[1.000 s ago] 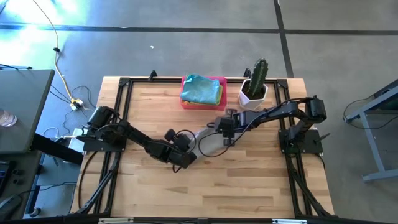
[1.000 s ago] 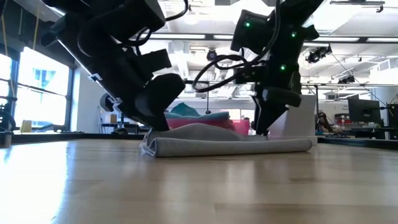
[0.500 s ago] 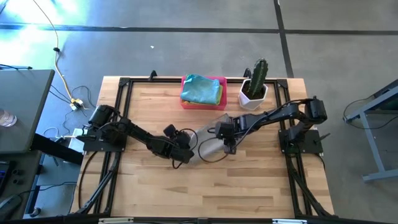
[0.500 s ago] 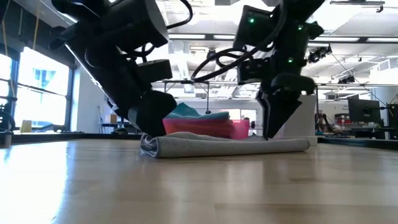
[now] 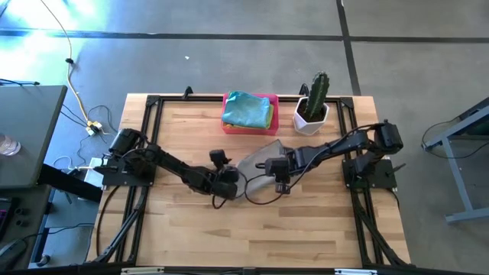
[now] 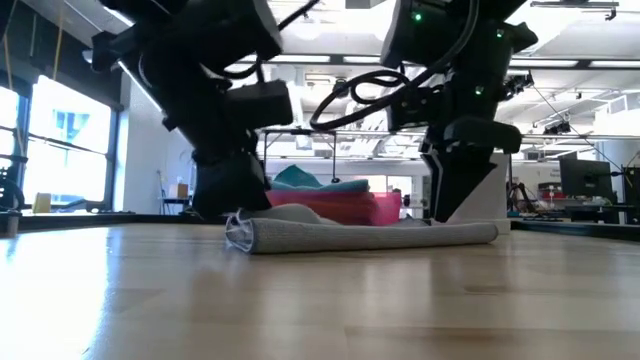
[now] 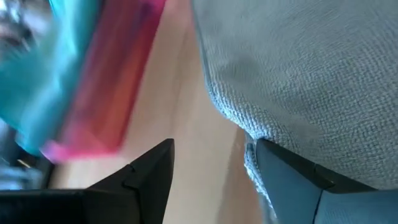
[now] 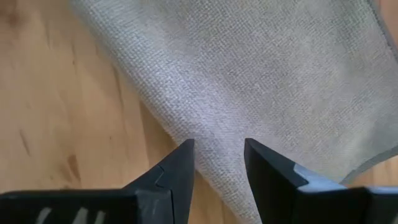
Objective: Fold microfiber towels
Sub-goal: Fold the gray microfiber cloth on the table
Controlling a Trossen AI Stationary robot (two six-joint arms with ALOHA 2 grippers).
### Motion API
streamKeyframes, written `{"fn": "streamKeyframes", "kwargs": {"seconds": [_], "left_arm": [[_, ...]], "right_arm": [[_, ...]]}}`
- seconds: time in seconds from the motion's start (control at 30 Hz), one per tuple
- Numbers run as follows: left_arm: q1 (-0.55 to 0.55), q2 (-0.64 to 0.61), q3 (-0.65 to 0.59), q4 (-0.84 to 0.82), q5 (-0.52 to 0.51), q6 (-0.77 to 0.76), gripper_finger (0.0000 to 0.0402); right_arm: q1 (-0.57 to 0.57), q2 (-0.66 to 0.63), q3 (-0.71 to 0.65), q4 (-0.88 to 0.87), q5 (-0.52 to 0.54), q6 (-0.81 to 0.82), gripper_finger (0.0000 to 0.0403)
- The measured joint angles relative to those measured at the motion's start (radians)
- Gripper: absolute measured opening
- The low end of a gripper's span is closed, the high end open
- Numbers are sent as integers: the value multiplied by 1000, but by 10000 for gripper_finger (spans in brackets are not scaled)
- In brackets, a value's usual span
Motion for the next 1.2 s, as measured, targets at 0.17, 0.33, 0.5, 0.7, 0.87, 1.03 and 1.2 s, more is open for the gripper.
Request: {"fn": "streamKeyframes", "kwargs": {"seconds": [0.17, 0.33, 0.5, 0.7, 0.87, 1.03, 1.2], "left_arm": [[-27, 0, 48, 0, -43, 186, 216], [-58, 0, 98, -44, -104, 174, 216], [-76, 0, 126, -178, -185, 69, 216], [-82, 0, 129, -264, -138, -89, 216], [-82, 0, 129, -300, 19, -184, 216], [-86, 0, 129, -279, 314, -235, 216], [-118, 0, 129, -160, 596, -178, 216]], "right_arm": [[17, 0, 0, 39, 0, 148, 133], [51, 6, 0, 163, 92, 294, 133], [91, 54, 0, 183, 213, 358, 133], [107, 146, 3, 179, 220, 442, 133], [124, 141, 6, 72, 209, 360, 133], [137, 82, -2, -97, 174, 142, 133], [152, 14, -3, -250, 211, -28, 133]]}}
